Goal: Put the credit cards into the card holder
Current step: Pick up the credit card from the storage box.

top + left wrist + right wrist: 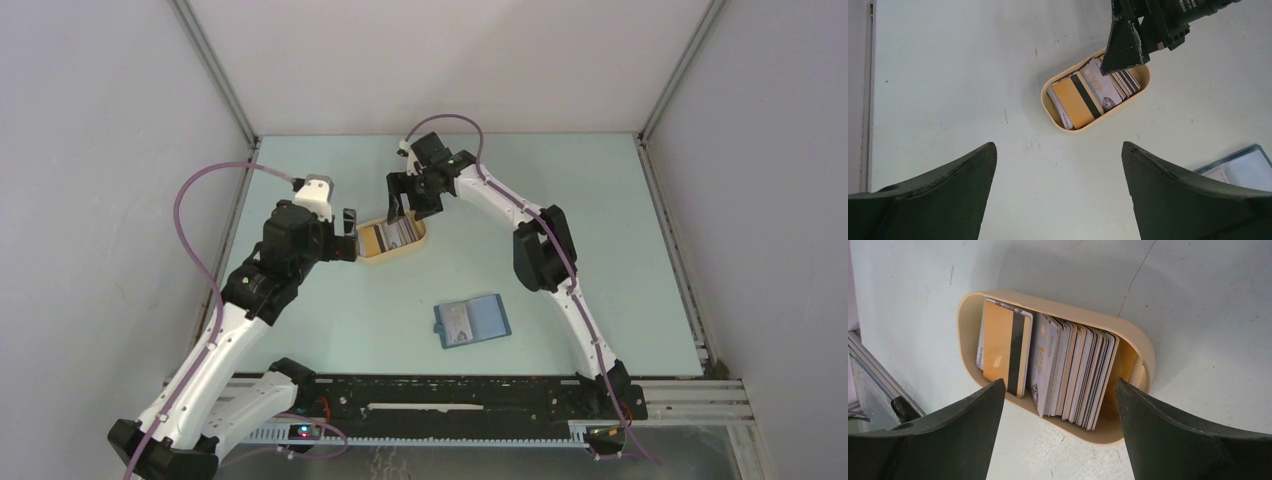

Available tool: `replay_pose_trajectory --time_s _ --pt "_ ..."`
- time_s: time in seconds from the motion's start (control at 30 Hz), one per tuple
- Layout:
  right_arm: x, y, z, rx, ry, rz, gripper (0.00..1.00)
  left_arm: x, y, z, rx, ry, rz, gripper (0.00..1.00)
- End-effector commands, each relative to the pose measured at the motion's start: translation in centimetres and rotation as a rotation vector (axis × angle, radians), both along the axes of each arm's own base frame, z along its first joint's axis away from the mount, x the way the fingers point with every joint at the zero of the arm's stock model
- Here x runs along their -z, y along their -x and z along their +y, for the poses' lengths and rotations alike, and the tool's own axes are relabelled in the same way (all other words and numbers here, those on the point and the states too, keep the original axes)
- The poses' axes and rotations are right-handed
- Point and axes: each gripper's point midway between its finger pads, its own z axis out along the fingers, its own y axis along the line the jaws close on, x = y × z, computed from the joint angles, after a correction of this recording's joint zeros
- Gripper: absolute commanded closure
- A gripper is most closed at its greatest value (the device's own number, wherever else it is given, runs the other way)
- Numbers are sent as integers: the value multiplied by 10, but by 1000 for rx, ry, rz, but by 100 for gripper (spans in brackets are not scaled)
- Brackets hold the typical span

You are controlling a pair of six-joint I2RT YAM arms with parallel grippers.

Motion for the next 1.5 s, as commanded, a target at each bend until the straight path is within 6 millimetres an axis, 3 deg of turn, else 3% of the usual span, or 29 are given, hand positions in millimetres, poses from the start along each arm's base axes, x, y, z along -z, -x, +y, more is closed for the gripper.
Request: replay_pose_trajectory --time_s 0.0,0.13,0.5,0.77,1.0,1.47 --pt "12 0 4 25 8 16 8 -1 -1 4 1 -14 -18 0" --pt "19 3 4 26 12 31 4 1 -1 4 0 -15 -15 0" --pt "31 21 17 -14 -22 110 4 1 -1 3 3 -14 -14 0" --pt "8 31 25 -74 -120 146 11 1 -1 3 3 -14 -14 0" --pt "-20 26 18 -77 -191 147 19 1 -1 3 2 -14 -15 0" --pt "-25 21 6 -75 -221 164 32 2 -1 4 -1 -17 -11 0"
